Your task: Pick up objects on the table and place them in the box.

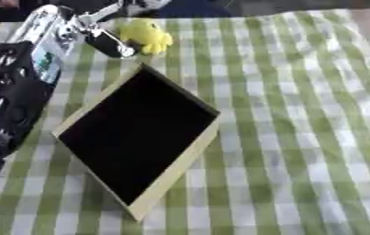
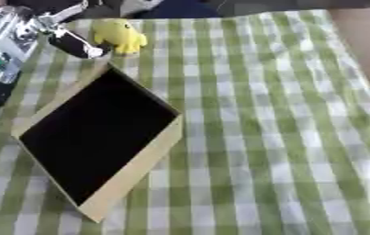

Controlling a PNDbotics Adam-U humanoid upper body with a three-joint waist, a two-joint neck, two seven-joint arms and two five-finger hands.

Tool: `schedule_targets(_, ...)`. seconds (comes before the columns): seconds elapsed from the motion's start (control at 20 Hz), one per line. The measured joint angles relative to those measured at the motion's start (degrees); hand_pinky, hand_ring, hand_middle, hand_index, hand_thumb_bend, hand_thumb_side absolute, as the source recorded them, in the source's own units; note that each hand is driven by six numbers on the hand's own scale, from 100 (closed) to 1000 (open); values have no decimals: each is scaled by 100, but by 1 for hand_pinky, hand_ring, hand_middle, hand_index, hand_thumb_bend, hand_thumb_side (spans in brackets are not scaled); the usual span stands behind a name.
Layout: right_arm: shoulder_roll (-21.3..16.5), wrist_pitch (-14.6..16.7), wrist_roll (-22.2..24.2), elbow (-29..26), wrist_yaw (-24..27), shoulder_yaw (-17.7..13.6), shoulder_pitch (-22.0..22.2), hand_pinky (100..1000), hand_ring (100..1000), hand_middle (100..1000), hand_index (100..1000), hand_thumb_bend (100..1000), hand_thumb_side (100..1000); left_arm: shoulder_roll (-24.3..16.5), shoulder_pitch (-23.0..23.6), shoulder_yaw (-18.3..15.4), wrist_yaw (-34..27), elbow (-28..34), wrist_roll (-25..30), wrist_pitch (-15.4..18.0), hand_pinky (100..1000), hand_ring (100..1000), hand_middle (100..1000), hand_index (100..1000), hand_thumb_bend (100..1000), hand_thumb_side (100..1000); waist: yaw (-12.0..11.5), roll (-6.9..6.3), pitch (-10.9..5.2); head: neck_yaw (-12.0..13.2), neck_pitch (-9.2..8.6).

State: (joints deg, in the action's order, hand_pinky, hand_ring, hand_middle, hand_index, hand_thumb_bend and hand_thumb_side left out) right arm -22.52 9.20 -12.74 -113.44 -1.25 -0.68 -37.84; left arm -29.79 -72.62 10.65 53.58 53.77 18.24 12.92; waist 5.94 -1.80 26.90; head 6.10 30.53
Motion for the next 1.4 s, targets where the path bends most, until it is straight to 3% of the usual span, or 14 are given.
schedule_targets(0.2, 0, -9, 10, 0, 19, 3, -16, 734, 743, 653, 819, 100, 1000, -1, -13, -24, 90, -13, 22, -19, 841, 911, 887, 913, 283, 100, 37, -32, 58, 10, -43)
schedule_targets(0.4, 0, -15, 16, 0, 43, 11, -47, 733, 741, 651, 817, 100, 1000, -8, -52, -37, 178, -34, 106, -53, 834, 910, 884, 915, 147, 100, 71, -53, 81, 24, -86)
schedule_targets(0.55, -2, -24, 24, 0, 67, 19, -45, 733, 740, 650, 817, 100, 1000, -26, -91, -65, 197, -35, 194, -87, 827, 906, 880, 911, 103, 100, 72, -62, 84, 24, -86)
schedule_targets(0.95, -3, -42, 37, 0, 91, 34, -14, 732, 737, 645, 814, 100, 1000, -112, -169, -103, 120, -29, 358, -213, 818, 904, 885, 909, 100, 100, 114, -95, 90, 28, -92)
schedule_targets(1.4, -3, -55, 48, 0, 141, 66, -42, 730, 731, 637, 811, 100, 1000, -161, -178, -133, 477, -36, 575, -378, 831, 921, 890, 928, 206, 100, 231, -134, 164, 79, -150)
